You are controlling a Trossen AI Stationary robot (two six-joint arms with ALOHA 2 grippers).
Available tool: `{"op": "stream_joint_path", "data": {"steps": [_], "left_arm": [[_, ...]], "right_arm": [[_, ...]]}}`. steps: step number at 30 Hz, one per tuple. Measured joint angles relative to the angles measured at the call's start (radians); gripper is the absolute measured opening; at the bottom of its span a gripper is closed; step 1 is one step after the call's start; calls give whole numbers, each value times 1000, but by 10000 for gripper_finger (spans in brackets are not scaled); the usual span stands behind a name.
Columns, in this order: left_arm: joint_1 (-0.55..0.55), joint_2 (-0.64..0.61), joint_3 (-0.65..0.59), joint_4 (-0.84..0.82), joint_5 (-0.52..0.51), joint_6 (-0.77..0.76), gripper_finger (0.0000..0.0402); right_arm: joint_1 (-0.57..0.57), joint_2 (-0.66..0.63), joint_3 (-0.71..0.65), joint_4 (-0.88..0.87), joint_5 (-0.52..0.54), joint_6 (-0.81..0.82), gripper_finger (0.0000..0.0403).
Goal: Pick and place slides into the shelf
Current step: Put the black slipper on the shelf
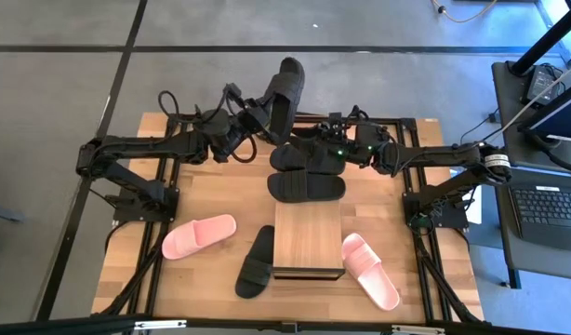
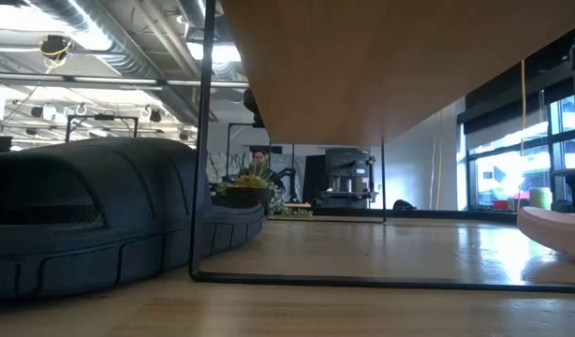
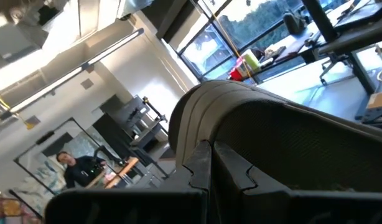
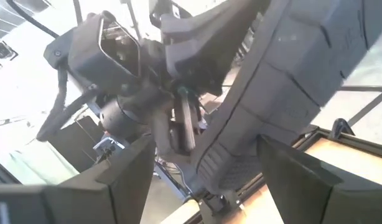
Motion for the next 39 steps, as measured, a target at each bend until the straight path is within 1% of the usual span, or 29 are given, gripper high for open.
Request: {"op": "stream_joint_path", "data": {"steps": [8,14,23,27,31,39], "left_arm": [[-1,17,1,27,-7,92,0],[-28,17,0,63,-33,200,0],[-67,17,0,93,-63,211,0],[-67,24,0,100,-72,252,0],[-68,44,-1,105,-72,259,0],[-70,58,-1,111,-81,261,0]], "right_arm": [[0,0,23,-72,31,0,278],[-1,20,24,-65,55,1,278],[-3,39,24,-64,86,29,278],[-3,56,24,-58,86,56,278],[-3,79,24,-53,89,56,278],[-8,79,24,-49,89,48,278]]}}
